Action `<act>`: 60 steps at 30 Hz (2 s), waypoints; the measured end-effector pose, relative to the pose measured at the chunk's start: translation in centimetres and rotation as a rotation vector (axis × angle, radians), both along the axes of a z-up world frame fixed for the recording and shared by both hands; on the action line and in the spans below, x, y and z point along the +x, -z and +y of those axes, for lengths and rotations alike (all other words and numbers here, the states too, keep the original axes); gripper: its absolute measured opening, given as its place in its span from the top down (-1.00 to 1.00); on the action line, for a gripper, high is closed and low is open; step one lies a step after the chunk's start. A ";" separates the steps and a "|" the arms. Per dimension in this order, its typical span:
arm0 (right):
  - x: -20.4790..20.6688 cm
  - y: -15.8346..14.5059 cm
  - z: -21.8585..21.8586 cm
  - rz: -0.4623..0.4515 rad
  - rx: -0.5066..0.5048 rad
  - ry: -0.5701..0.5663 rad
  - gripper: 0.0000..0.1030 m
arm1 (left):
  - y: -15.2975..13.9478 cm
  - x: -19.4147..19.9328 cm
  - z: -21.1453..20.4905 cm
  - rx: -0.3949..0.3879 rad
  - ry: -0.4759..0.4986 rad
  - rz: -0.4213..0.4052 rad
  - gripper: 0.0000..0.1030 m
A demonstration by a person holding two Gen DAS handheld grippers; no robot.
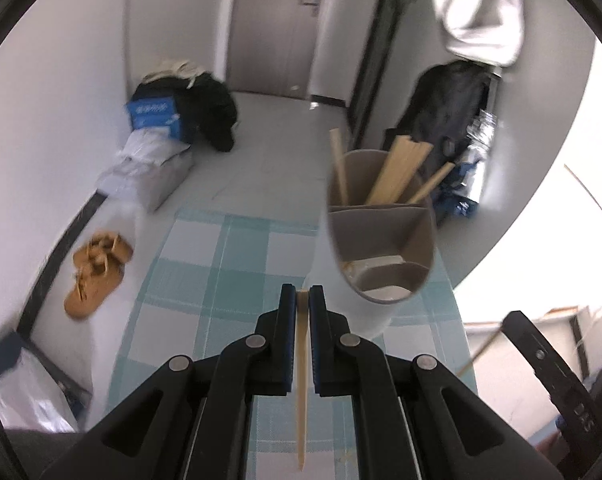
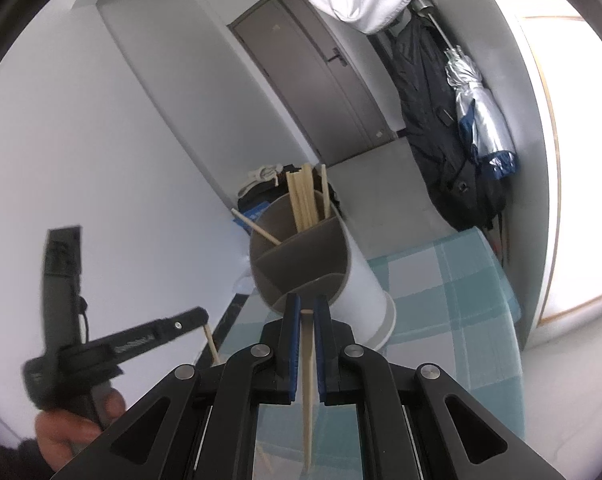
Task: Organize utensils
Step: 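Carry both held chopsticks up over the white holder with both grippers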
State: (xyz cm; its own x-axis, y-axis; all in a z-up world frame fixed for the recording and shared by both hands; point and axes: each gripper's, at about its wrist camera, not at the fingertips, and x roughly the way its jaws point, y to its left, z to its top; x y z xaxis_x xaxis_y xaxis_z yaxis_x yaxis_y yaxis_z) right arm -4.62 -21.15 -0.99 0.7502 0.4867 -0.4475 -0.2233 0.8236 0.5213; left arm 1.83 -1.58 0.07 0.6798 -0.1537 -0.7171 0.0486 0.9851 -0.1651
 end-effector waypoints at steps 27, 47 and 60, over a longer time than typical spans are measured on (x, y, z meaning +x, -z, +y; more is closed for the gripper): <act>-3.4 -2.0 2.6 -0.058 -0.128 0.079 0.89 | -2.5 -4.0 -0.3 0.009 0.135 -0.085 0.96; -2.6 -3.8 2.8 -0.081 -0.135 0.093 0.89 | -6.3 -3.6 -0.9 0.000 0.225 -0.056 0.96; -0.3 -9.8 2.4 -0.183 -0.186 0.066 0.89 | -11.1 -0.3 -0.2 -0.091 0.209 -0.048 0.96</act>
